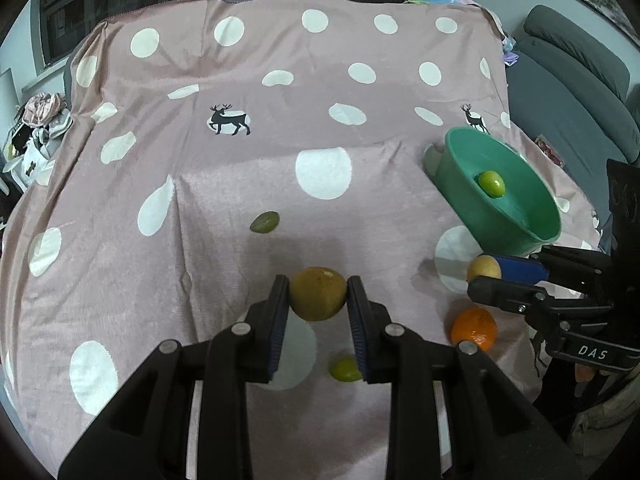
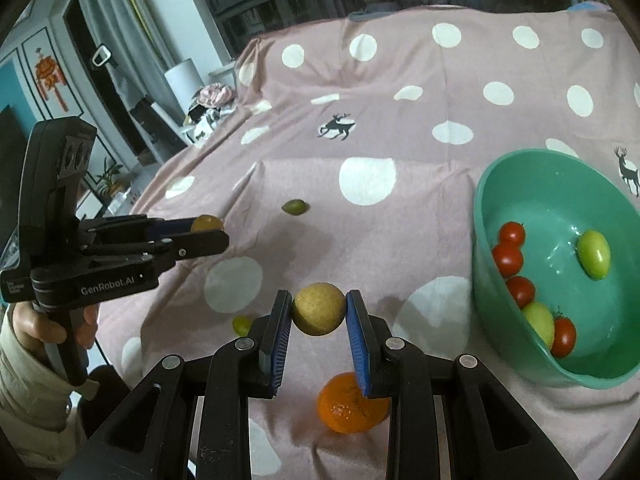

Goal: Organize fruits
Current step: 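Carry both yellow fruits over the green bowl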

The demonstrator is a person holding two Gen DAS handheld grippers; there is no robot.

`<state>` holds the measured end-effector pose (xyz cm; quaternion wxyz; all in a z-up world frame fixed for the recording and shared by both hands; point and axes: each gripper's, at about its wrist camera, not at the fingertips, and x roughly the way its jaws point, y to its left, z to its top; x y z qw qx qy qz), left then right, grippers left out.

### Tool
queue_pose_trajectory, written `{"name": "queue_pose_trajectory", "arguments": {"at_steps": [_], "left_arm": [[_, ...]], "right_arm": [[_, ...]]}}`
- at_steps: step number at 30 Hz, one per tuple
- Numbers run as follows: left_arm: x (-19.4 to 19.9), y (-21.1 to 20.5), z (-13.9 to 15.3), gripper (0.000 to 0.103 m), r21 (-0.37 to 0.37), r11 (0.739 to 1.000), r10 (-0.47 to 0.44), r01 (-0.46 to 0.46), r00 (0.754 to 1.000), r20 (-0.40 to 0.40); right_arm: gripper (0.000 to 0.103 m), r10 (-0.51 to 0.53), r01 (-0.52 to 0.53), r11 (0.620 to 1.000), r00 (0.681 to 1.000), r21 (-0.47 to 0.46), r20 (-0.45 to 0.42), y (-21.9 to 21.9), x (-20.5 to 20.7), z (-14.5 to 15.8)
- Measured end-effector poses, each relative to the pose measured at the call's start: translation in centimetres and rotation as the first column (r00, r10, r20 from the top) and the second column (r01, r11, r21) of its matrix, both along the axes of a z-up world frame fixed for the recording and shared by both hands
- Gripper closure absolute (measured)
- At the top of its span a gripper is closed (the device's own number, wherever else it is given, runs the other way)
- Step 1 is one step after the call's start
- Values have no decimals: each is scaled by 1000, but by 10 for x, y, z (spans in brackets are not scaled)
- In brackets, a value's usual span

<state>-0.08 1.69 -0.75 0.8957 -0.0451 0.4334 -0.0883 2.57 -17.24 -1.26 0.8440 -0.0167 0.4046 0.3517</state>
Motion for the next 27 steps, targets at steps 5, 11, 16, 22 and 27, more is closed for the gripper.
{"name": "queue_pose_trajectory", "arguments": {"at_steps": [5, 11, 16, 22, 27], "left_arm": [[-2, -9, 11, 74, 13, 1000, -2, 1, 1000, 21], [5, -22, 16, 74, 19, 1000, -15, 14, 1000, 24], [10, -37, 21, 74, 32, 999, -35, 34, 999, 27], [19, -58, 25, 74, 43, 997, -68, 67, 997, 32], [32, -79, 26, 74, 54, 994, -96, 94, 995, 33]], "right_arm": [[74, -8, 7, 1000, 1000, 27, 24, -12, -6, 7], [74, -24, 22, 999, 999, 46, 36, -26, -5, 11], [74, -30, 26, 997, 998, 69, 50, -35, -6, 15], [74, -63, 59, 993, 997, 98, 41, -56, -2, 11], [74, -109, 101, 988, 992, 121, 59, -78, 0, 16]]}}
